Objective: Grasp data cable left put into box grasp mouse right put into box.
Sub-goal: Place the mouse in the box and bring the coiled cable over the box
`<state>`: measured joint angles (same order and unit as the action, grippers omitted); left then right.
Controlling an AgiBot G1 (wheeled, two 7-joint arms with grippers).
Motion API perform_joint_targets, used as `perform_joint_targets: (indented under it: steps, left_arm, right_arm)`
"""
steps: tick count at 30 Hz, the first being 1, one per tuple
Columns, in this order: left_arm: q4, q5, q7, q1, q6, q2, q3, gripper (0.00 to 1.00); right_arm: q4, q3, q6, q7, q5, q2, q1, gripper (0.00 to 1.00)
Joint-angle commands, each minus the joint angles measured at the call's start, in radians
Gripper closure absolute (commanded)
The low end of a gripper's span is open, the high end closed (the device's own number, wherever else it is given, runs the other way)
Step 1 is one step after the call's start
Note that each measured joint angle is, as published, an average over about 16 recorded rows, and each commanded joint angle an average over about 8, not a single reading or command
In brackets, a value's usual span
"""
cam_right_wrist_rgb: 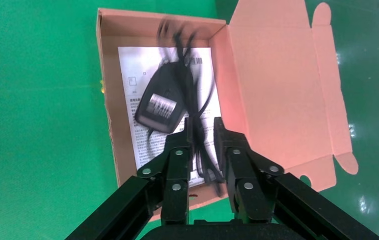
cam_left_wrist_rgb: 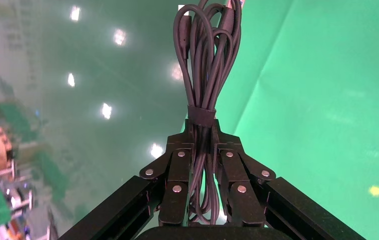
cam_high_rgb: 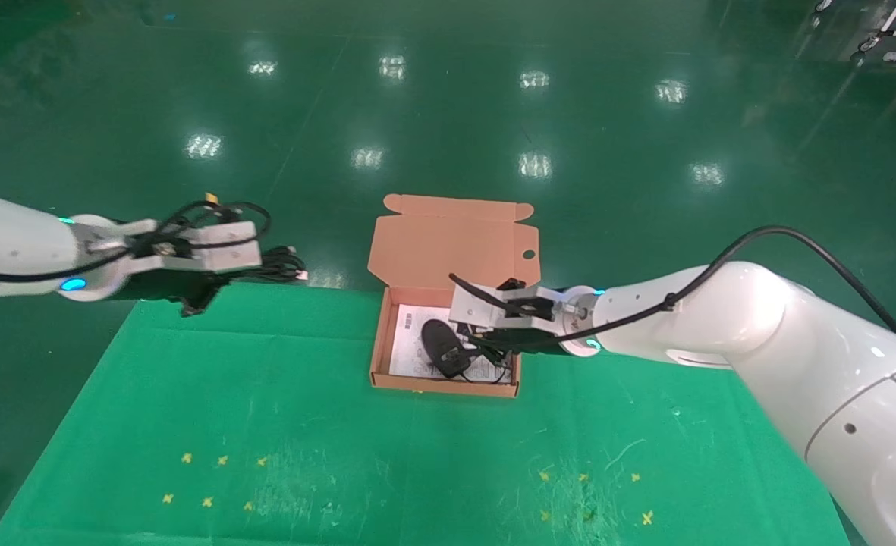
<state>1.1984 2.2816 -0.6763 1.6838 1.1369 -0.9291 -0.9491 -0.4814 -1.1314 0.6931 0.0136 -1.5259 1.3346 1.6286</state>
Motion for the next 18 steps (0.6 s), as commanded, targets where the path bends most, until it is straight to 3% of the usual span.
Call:
perform_joint_targets:
  steps: [1,9,18]
  left_arm:
    - [-0.001,-0.008,0.006,-0.007,-0.007,-0.006,-0.001,1.0]
    - [-0.164,-0.089,0.142,-0.047,-0.157,-0.129,-0.005,1.0]
    - [-0.473,-0.205,0.404,-0.075,-0.367,-0.327,-0.003,1.0]
  right_arm:
    - [-0.013,-0.005,-0.001,-0.005,0.0,-0.005,-0.004,0.0]
    - [-0.056,-0.004,0.003,-0.014,-0.005,-0.076,0.013,0.0]
    - [-0.121,0.015,-0.012,-0.026,-0.021,-0.245,0.067,0.0]
